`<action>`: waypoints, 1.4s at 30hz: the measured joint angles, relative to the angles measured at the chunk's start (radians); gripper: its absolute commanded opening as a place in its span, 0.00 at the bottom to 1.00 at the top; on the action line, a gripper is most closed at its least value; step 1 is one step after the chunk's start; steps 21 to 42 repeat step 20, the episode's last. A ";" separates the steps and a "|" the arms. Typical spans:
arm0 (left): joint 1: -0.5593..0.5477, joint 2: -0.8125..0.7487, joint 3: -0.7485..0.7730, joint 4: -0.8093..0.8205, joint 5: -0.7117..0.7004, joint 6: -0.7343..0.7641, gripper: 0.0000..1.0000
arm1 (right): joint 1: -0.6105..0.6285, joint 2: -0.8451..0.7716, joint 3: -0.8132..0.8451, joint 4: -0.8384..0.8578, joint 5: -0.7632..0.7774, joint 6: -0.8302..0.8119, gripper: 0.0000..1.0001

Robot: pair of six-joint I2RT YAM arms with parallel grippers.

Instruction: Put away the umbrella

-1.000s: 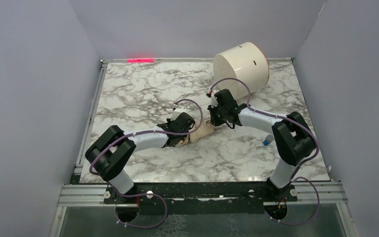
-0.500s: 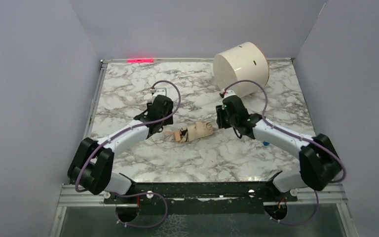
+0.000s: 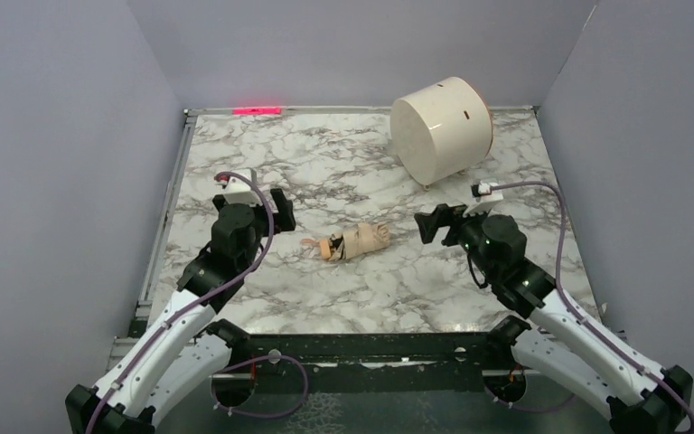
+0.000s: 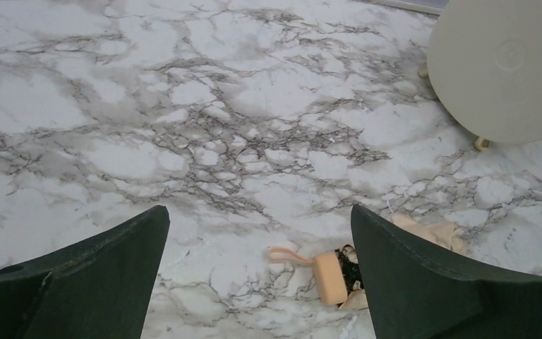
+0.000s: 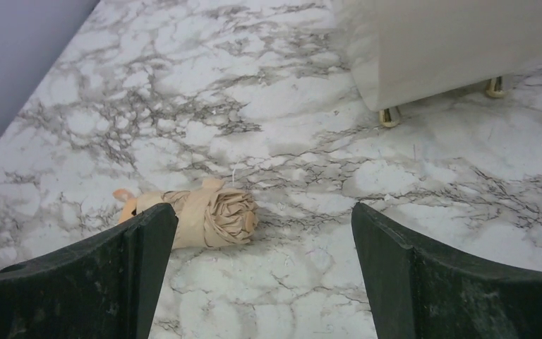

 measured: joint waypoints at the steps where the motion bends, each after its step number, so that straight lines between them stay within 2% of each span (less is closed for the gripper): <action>1: 0.000 -0.033 -0.016 -0.016 -0.010 -0.010 0.99 | 0.000 -0.050 -0.023 0.002 0.015 0.009 1.00; 6: 0.000 -0.138 -0.044 -0.107 -0.071 -0.080 0.99 | 0.000 -0.242 -0.113 0.007 0.077 0.015 1.00; 10: 0.000 -0.162 -0.044 -0.161 -0.126 -0.128 0.99 | 0.000 -0.301 -0.138 0.005 0.109 0.016 1.00; 19: 0.000 -0.067 -0.005 -0.245 -0.176 -0.140 0.99 | 0.000 -0.324 -0.142 -0.008 0.175 0.018 1.00; 42: 0.000 -0.066 -0.005 -0.251 -0.178 -0.139 0.99 | 0.000 -0.329 -0.143 -0.006 0.182 0.017 1.00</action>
